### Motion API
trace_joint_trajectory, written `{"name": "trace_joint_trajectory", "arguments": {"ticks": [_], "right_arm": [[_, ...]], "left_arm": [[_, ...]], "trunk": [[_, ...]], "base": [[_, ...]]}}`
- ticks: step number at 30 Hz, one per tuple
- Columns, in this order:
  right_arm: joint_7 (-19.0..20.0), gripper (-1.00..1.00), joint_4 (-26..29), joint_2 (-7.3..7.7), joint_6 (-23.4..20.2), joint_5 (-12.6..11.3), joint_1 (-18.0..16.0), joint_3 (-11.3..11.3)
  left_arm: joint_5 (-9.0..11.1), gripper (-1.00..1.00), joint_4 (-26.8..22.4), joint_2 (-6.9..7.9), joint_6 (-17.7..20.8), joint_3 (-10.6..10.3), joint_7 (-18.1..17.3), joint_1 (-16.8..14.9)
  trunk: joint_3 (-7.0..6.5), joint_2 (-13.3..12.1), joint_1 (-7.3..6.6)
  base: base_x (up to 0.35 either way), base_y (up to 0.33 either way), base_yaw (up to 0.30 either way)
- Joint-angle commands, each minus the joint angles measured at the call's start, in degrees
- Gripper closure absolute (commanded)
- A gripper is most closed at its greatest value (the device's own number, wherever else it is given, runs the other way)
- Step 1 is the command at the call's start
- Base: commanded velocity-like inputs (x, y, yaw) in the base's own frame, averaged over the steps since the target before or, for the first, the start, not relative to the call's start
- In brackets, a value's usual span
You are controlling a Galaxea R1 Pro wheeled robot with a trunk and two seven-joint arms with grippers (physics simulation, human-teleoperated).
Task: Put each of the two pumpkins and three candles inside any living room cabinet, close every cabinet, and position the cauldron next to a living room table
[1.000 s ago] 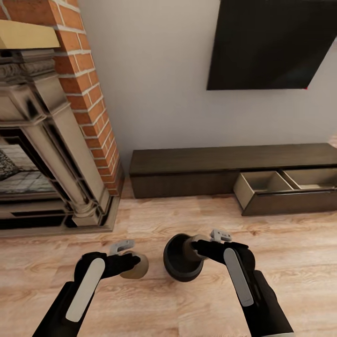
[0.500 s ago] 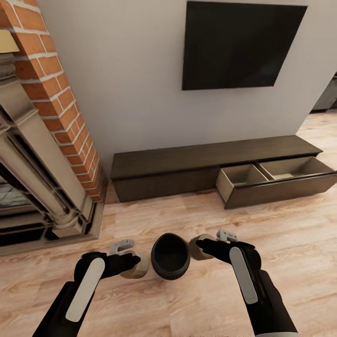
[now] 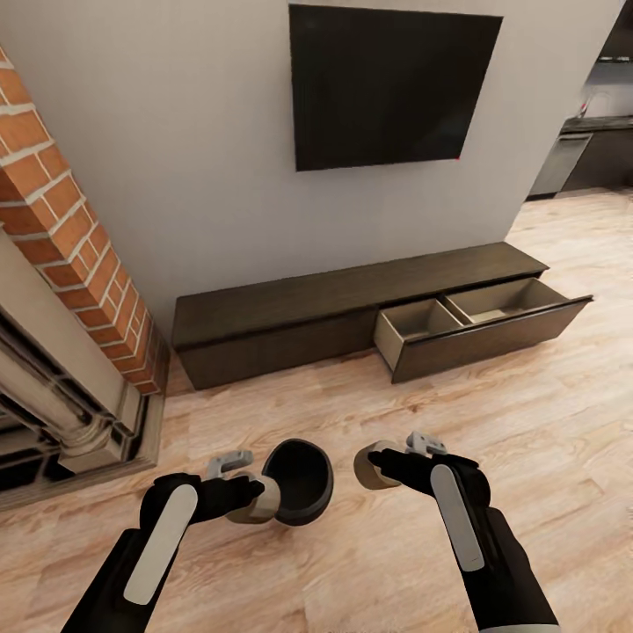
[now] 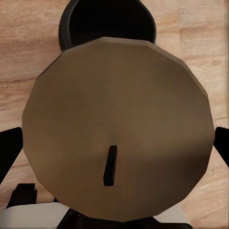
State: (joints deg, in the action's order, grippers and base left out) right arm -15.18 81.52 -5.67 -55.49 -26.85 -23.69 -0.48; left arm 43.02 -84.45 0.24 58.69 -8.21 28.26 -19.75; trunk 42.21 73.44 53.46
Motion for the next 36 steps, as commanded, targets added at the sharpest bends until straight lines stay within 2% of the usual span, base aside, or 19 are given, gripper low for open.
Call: {"name": "trace_joint_trajectory", "arguments": {"ticks": [1,17,24,29,31,36], "right_arm": [[-0.56,1.00,0.04,-0.04,-0.14,-0.75,-0.05,-0.04],[-0.56,1.00,0.04,-0.04,-0.06,-0.75,-0.04,-0.04],[-0.55,1.00,0.04,-0.04,0.24,-0.60,0.03,0.01],[-0.61,1.00,0.10,-0.04,0.35,-0.58,0.04,0.04],[-0.75,1.00,0.12,-0.10,0.42,-0.58,0.04,0.34],[-0.89,1.00,0.23,-0.28,0.58,-0.58,0.04,0.34]], "left_arm": [[0.66,1.00,-0.05,0.02,0.05,-0.03,0.57,-0.03],[0.75,1.00,0.17,0.02,-0.27,-0.07,0.70,-0.03],[0.42,1.00,1.03,-2.12,-0.51,-0.18,1.15,-0.03],[0.43,1.00,2.56,-2.33,-0.74,-0.30,1.17,-0.03],[-0.19,1.00,4.44,-2.29,-0.90,-0.46,1.12,-0.03],[-4.07,1.00,9.12,-2.18,-2.88,-0.81,0.94,-0.03]], "trunk": [[-0.10,-0.39,-0.23],[-2.35,-6.80,-3.74],[-3.33,-9.61,-5.28],[-4.02,-11.62,-6.38],[-4.30,-12.42,-6.82],[-4.98,-14.42,-7.91]], "base": [[0.000,0.000,-0.261],[0.000,0.000,-0.261],[0.000,0.000,-0.261],[0.000,0.000,-0.261],[0.000,0.000,-0.261],[0.000,0.000,-0.261]]}}
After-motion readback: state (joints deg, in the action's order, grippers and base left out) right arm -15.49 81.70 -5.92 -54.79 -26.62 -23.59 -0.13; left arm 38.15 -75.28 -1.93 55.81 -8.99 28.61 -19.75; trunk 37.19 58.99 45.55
